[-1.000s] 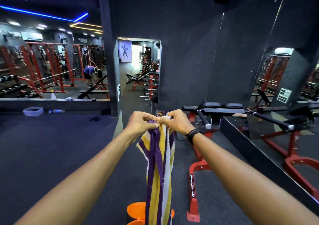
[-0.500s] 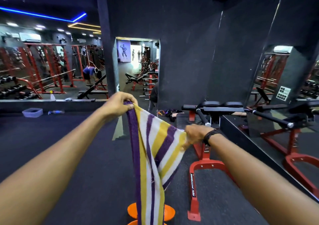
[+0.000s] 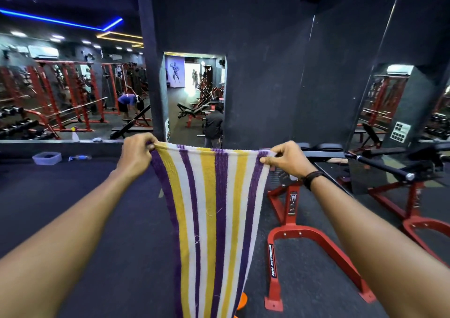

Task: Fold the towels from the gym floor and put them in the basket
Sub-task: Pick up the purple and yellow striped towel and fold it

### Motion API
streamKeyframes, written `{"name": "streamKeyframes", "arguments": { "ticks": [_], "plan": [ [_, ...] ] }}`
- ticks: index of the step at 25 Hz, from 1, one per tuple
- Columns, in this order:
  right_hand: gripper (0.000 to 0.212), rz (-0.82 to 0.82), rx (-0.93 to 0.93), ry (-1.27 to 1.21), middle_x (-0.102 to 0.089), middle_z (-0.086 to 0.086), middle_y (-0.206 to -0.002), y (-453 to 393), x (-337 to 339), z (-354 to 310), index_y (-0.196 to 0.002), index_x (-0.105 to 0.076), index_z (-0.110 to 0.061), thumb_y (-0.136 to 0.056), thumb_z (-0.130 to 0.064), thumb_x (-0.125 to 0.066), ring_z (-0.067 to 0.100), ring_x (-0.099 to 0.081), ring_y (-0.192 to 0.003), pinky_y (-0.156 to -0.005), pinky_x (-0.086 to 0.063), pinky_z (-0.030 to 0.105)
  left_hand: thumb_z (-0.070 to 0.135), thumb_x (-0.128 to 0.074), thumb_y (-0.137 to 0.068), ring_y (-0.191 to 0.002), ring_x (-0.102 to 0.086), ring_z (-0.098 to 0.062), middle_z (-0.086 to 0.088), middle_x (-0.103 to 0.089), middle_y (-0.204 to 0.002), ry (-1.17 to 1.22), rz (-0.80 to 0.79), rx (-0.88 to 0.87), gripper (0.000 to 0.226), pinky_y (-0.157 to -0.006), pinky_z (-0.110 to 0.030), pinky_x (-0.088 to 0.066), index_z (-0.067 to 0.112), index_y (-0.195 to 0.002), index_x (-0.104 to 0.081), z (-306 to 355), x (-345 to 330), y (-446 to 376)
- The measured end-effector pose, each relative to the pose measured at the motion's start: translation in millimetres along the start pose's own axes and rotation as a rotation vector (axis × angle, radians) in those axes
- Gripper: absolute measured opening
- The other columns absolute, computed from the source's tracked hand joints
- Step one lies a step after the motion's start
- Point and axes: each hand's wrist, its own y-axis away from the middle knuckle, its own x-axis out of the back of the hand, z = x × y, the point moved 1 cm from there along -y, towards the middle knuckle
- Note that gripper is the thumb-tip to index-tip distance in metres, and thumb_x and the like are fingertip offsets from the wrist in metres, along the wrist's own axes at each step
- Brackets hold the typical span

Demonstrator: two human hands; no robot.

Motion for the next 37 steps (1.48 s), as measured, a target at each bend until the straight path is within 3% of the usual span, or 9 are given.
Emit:
{"name": "streamKeyframes", "arguments": {
  "ticks": [5, 11, 15, 17, 23, 26, 30, 33, 37],
  "plan": [
    [0.035, 0.079, -0.02, -0.418, -0.057, 0.011, -0.065, 3, 6, -10, -0.089, -0.055, -0.012, -0.068, -0.007, -0.083, 0.017, -0.053, -0.061, -0.056, -0.046, 0.028, -0.008, -0.056, -0.086, -0.084, -0.055, -0.019, -0.007, -0.063, -0.086, 0.199, 0.088, 0.116, 0.022, -0.074, -0.021, -0.035, 0.005, -0.097, -0.07, 10, 3, 3],
    [0.024, -0.438, -0.214, -0.239, -0.063, 0.01, -0.068, 23, 4, -11, -0.079, -0.062, -0.01, -0.065, -0.007, -0.081, 0.01, -0.059, -0.051, -0.049, -0.053, 0.023, -0.01, -0.047, -0.093, -0.062, -0.056, -0.013, -0.005, -0.058, -0.068, 0.163, -1.025, 0.196, 0.031, -0.052, -0.017, -0.048, 0.009, -0.075, -0.063, 10, -4, 4],
    [0.032, -0.198, -0.12, -0.75, -0.071, 0.001, -0.087, 5, 46, -43, -0.105, -0.06, -0.012, -0.074, -0.012, -0.069, 0.012, -0.069, -0.073, -0.06, -0.056, 0.027, 0.021, -0.065, -0.089, -0.065, -0.058, -0.005, 0.006, -0.061, -0.084, 1.101, -0.394, 0.304, 0.018, -0.057, -0.022, -0.046, 0.021, -0.102, -0.053, 52, 3, -26],
    [0.038, -0.323, -0.187, -0.707, -0.073, 0.003, -0.097, 11, 30, -44, -0.112, -0.062, -0.009, -0.074, -0.013, -0.069, 0.016, -0.07, -0.086, -0.069, -0.057, 0.031, 0.032, -0.077, -0.076, -0.062, -0.059, -0.002, 0.012, -0.066, -0.081, 1.036, -0.54, 0.298, 0.048, -0.056, -0.022, -0.045, 0.026, -0.115, -0.05, 60, -20, -4],
    [0.013, -0.174, -0.365, -0.569, -0.073, -0.002, -0.075, 35, 2, 2, -0.088, -0.068, -0.011, -0.089, -0.023, -0.064, 0.007, -0.067, -0.063, -0.055, -0.052, 0.02, 0.025, -0.065, -0.089, -0.061, -0.062, -0.006, 0.005, -0.072, -0.074, 0.952, -0.523, 0.584, 0.01, -0.057, -0.02, -0.047, 0.016, -0.09, -0.068, 34, -61, 36],
    [0.019, -0.266, -0.433, -0.505, -0.069, -0.006, -0.061, 44, 9, 5, -0.084, -0.068, -0.01, -0.096, -0.018, -0.055, 0.001, -0.06, -0.048, -0.042, -0.044, 0.014, 0.028, -0.066, -0.088, -0.052, -0.059, -0.004, 0.004, -0.068, -0.069, 0.732, -0.769, 0.581, 0.011, -0.053, -0.021, -0.045, 0.017, -0.087, -0.068, 24, -46, 24],
    [0.026, -0.218, -0.323, -0.817, -0.074, 0.004, -0.088, 33, 25, -9, -0.101, -0.066, -0.006, -0.088, -0.027, -0.059, 0.013, -0.071, -0.074, -0.066, -0.059, 0.027, 0.039, -0.07, -0.081, -0.084, -0.07, -0.017, -0.006, -0.074, -0.093, 1.196, -0.632, 0.467, 0.036, -0.076, -0.033, -0.058, 0.01, -0.102, -0.067, 49, -38, 8],
    [0.03, -0.371, -0.392, -0.553, -0.073, 0.005, -0.1, 45, 0, 4, -0.107, -0.065, -0.011, -0.08, -0.024, -0.07, 0.017, -0.07, -0.083, -0.07, -0.058, 0.03, 0.029, -0.071, -0.085, -0.064, -0.065, -0.009, 0.003, -0.071, -0.069, 0.763, -0.952, 0.323, 0.022, -0.063, -0.021, -0.054, 0.008, -0.081, -0.065, 53, -53, 48],
    [0.007, -0.294, -0.505, -0.489, -0.073, 0.0, -0.082, 60, -21, 33, -0.092, -0.067, -0.012, -0.088, -0.018, -0.066, 0.007, -0.068, -0.07, -0.075, -0.056, 0.029, 0.022, -0.063, -0.091, -0.069, -0.064, -0.01, 0.0, -0.071, -0.081, 0.76, -0.888, 0.523, 0.009, -0.067, -0.025, -0.052, 0.015, -0.088, -0.067, 31, -58, 59]
  ]
}}
